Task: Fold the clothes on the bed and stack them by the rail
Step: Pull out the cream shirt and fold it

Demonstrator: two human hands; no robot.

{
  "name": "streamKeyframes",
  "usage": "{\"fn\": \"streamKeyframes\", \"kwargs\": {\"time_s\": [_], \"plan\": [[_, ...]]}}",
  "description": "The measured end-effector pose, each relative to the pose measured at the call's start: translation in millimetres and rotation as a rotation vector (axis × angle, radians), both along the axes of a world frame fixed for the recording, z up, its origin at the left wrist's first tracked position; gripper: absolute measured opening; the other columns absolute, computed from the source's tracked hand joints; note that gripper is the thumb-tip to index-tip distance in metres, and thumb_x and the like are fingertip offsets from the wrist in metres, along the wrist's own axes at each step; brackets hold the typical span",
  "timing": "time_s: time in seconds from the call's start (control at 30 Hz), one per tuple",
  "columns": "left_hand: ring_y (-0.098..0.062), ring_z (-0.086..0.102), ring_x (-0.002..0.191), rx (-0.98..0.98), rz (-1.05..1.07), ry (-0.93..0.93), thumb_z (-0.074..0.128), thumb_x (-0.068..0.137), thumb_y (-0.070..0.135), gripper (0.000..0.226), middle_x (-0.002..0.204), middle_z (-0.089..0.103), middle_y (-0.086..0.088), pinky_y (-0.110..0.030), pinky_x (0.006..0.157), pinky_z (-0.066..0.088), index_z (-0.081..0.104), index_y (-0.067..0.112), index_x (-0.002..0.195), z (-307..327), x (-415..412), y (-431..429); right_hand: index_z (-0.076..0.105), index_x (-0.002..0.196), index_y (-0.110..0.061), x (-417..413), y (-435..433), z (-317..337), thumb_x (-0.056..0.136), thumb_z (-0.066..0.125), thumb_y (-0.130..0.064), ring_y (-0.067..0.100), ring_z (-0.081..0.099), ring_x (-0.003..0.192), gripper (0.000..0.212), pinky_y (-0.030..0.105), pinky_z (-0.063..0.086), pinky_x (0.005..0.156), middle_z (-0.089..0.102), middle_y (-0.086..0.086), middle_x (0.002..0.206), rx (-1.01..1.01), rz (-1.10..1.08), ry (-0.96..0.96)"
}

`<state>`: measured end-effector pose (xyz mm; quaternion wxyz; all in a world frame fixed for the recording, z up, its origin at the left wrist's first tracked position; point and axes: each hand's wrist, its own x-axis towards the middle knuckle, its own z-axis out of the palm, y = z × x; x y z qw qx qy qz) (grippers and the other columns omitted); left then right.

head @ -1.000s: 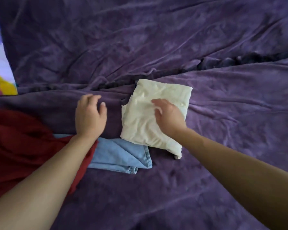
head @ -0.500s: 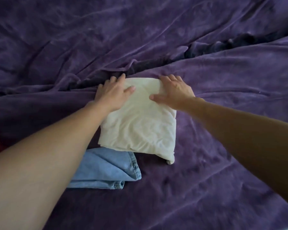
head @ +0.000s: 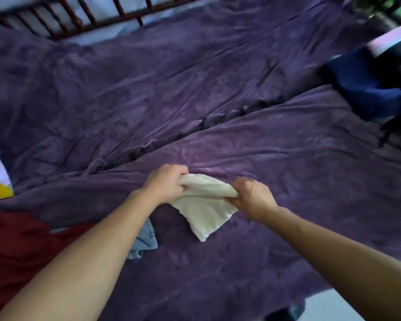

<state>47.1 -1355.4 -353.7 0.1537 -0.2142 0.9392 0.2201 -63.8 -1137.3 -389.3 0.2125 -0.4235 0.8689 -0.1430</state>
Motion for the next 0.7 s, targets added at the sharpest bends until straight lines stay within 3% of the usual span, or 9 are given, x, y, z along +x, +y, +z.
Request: {"fn": "streamKeyframes", "kwargs": {"time_s": [0.13,0.33,0.53,0.7], "plan": [[-0.027,0.061,0.092,0.032,-0.039,0.070,0.065,0.075,0.020,0.019,0.092,0.068,0.001,-0.037,0.071,0.050,0.060,0.028,0.092,46.5,-46.2,99.0,0.058,0.087,-0.020,-44.1,105.8,60.7,0.085,0.061,-0.042,0.033,0.061,0.092,0.023,0.033,0.032,0.063,0.069,0.003,0.094,-0.025,-0.060,0.051],[-0.023,0.062,0.095,0.125,-0.095,0.157,0.063,0.074,0.015,0.027,0.098,0.070,0.002,-0.040,0.078,0.051,0.067,0.026,0.099,109.6,-143.5,225.3,0.059,0.090,-0.023,-127.2,238.1,141.7,0.080,0.059,-0.037,0.030,0.061,0.088,0.017,0.032,0.034,0.062,0.068,-0.001,0.089,-0.016,-0.210,0.140],[-0.023,0.063,0.089,0.123,-0.205,0.201,0.059,0.070,0.015,0.023,0.089,0.070,0.002,-0.038,0.075,0.051,0.066,0.027,0.089,150.8,-242.1,277.8,0.060,0.087,-0.023,-206.4,300.3,187.9,0.079,0.062,-0.040,0.028,0.061,0.091,0.019,0.034,0.042,0.067,0.068,-0.002,0.090,-0.013,-0.293,0.174],[-0.027,0.061,0.085,0.114,-0.294,0.213,0.060,0.066,0.015,0.018,0.081,0.065,-0.001,-0.036,0.074,0.050,0.062,0.025,0.081,171.9,-343.6,292.6,0.057,0.080,-0.024,-282.1,320.2,204.3,0.082,0.061,-0.036,0.023,0.062,0.083,0.013,0.033,0.043,0.063,0.065,-0.006,0.082,-0.046,-0.383,0.165]]}}
